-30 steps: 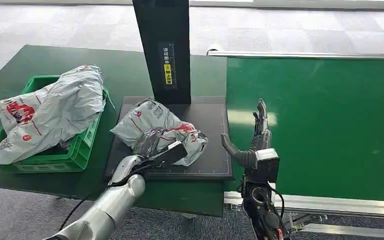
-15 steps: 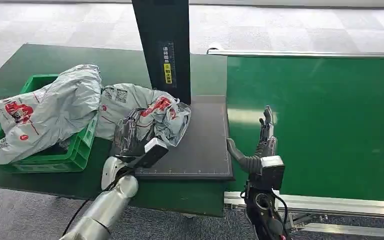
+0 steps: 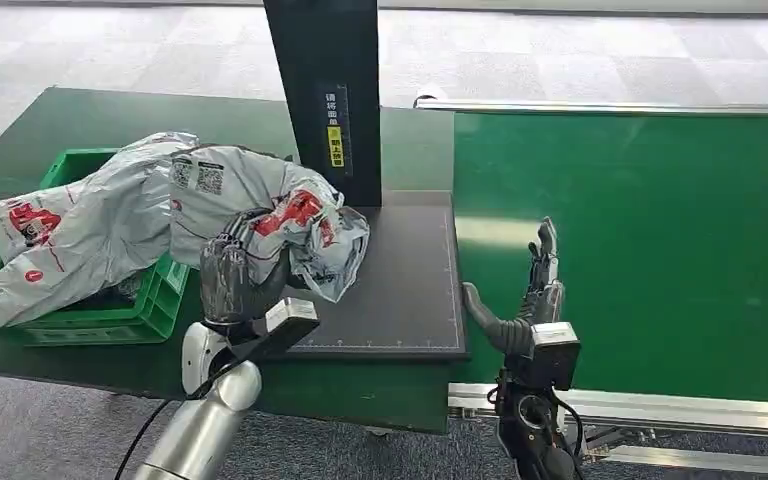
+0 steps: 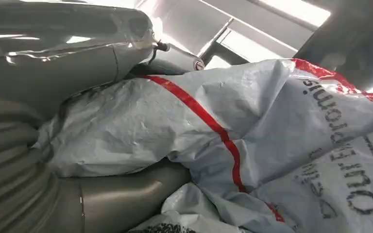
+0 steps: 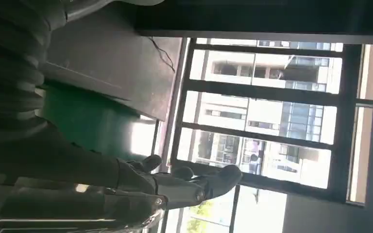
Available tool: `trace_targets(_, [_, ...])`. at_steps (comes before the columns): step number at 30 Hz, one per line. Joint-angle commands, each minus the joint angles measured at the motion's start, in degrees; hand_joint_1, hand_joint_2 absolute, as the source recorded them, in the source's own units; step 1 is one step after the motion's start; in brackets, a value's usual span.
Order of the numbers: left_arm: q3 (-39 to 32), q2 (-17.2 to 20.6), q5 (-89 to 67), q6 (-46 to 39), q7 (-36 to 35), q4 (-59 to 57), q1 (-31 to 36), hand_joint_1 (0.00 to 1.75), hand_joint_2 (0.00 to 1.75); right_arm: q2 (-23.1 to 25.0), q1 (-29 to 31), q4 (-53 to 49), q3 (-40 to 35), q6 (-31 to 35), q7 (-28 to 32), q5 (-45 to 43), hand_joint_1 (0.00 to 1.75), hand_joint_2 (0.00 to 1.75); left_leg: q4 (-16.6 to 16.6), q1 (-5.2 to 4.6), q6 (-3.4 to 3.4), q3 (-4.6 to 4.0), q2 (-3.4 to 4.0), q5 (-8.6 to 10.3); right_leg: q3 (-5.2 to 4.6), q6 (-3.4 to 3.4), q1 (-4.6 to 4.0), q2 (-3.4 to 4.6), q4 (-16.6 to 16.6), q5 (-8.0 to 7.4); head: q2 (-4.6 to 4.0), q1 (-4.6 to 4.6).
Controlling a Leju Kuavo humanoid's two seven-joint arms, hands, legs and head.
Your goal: Moved the parcel from conveyor to table for the left to box.
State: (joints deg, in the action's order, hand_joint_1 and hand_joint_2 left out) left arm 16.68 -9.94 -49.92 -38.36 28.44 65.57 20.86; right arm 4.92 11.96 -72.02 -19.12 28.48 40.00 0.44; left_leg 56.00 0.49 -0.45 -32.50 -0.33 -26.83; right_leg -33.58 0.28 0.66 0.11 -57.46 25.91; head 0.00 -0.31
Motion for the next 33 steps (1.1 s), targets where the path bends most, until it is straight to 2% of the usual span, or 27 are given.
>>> trace_targets(1, [-2.32, 0.68, -0.16, -1.64, 1.38, 3.41, -0.6, 1.75, 1.75, -1.34, 0.53, 0.34, -0.11, 0.44, 0.0, -0.48, 0.0, 1.75, -0.02, 0.01, 0.01, 0.06, 0.05, -0.02, 0.06, -0.01, -0.01, 0.02, 0.05, 0.0, 0.0, 0.02])
trace_targets(5, [-4.47, 1.19, 2.14, -1.64, 6.97, 12.69, -3.48, 1.75, 1.75, -1.44, 0.29, 0.26, -0.02, 0.51, 0.0, -0.59, 0.0, 1.75, 0.0, 0.01, 0.0, 0.0, 0.1, -0.03, -0.01, -0.01, -0.02, 0.07, 0.03, -0.01, 0.0, 0.0])
trace_targets(8, [-9.14, -0.58, 1.56, -1.64, 11.45, 18.98, -5.69, 1.75, 1.75, -1.55, 0.18, 0.42, 0.05, 0.71, 0.0, -0.65, 0.0, 1.75, 0.01, 0.02, 0.0, -0.02, 0.12, -0.04, -0.03, -0.01, -0.03, 0.09, 0.02, 0.0, 0.0, 0.0])
trace_targets(12, [-15.38, 0.49, 3.86, -1.64, 11.22, 20.55, -2.79, 1.75, 1.75, -1.8, -0.66, -0.37, 0.22, 1.03, 0.0, -0.5, 0.0, 1.75, 0.02, 0.04, -0.01, -0.01, 0.11, -0.04, -0.04, -0.03, -0.05, 0.07, 0.01, 0.0, 0.0, 0.0])
trace_targets(17, [-15.42, 1.38, 4.63, -1.64, 11.15, 19.86, -2.07, 1.75, 1.75, -1.83, -0.75, -0.47, 0.26, 1.0, 0.0, -0.49, 0.0, 1.75, -0.02, 0.01, 0.0, -0.02, 0.04, 0.01, -0.04, -0.01, -0.02, 0.01, 0.01, 0.0, -0.02, 0.0])
trace_targets(18, [-24.06, -1.21, 0.7, -1.64, 10.76, 18.94, 0.79, 1.75, 1.75, -1.93, -0.41, -0.49, 0.21, 0.88, 0.0, -0.51, 0.0, 1.75, -0.01, 0.04, 0.01, -0.01, 0.02, 0.01, 0.0, -0.02, -0.05, -0.02, 0.04, -0.01, 0.0, 0.0])
trace_targets(20, [-24.93, 3.71, 4.28, -1.64, 9.25, 15.36, 5.54, 1.75, 1.75, -2.22, 0.2, -0.48, 0.2, 0.71, 0.0, -0.89, 0.0, 1.75, 0.03, 0.05, 0.01, -0.04, 0.07, 0.01, -0.03, -0.03, -0.07, 0.02, 0.02, -0.02, 0.0, 0.0])
trace_targets(21, [-22.04, 6.35, 10.48, -1.64, 7.95, 13.48, 7.06, 1.75, 1.75, -2.27, 0.2, -0.36, 0.32, 0.83, 0.0, -0.91, 0.0, 1.75, 0.05, 0.05, -0.01, -0.07, 0.11, 0.01, -0.07, -0.03, -0.06, 0.07, -0.03, -0.02, 0.0, -0.02])
trace_targets(23, [-19.91, 7.13, 35.4, 13.16, 6.43, 14.55, 9.13, 1.75, 1.75, -2.76, -0.54, -0.76, 0.71, 0.87, 0.0, -1.03, 0.0, 1.75, 0.02, 0.03, -0.02, -0.04, 0.0, 0.04, -0.02, -0.04, -0.04, -0.02, -0.03, -0.01, 0.0, 0.0])
trace_targets(25, [-18.65, 7.64, 34.02, 5.05, 9.32, 15.86, 9.54, 1.75, 1.75, -2.48, 0.06, 0.02, 0.73, -0.56, 0.0, -1.07, 0.0, 1.75, 0.03, 0.07, -0.03, -0.06, -0.09, 0.05, -0.03, -0.06, -0.08, -0.12, 0.0, -0.01, 0.0, 0.0])
trace_targets(26, [-18.14, 8.27, 35.95, 4.13, 9.7, 17.2, 8.98, 1.75, 1.75, -1.97, 0.79, 0.87, 0.73, -0.49, 0.0, -0.83, 0.0, 1.75, 0.03, 0.06, -0.03, -0.04, -0.02, 0.04, -0.05, -0.05, -0.07, -0.05, -0.02, -0.01, 0.0, -0.04])
trace_targets(29, [-16.81, 9.77, 31.33, -1.64, 10.6, 18.03, 8.97, 1.75, 1.75, -1.6, 1.73, 1.94, 0.3, -0.31, 0.0, -0.28, 0.0, 1.75, 0.0, 0.11, -0.02, 0.02, 0.11, 0.02, 0.02, -0.03, -0.14, 0.06, 0.04, -0.04, 0.0, 0.0])
trace_targets(32, [-25.42, 6.13, 15.84, -1.64, 11.03, 16.48, 11.9, 1.75, 1.75, -1.25, 1.96, 2.77, 0.25, -0.43, 0.0, -0.1, 0.0, 1.75, 0.03, 0.09, -0.03, -0.02, 0.08, 0.02, -0.02, -0.02, -0.11, 0.05, -0.04, -0.01, 0.0, 0.0])
trace_targets(33, [-28.5, 6.03, 1.04, -1.64, 3.46, 10.67, 15.15, 1.75, 1.75, -0.97, 1.81, 3.32, 0.33, 0.4, 0.0, 0.38, 0.0, 1.75, 0.04, 0.11, -0.02, -0.01, 0.04, 0.01, 0.01, -0.03, -0.14, 0.01, -0.03, 0.0, 0.0, 0.0])
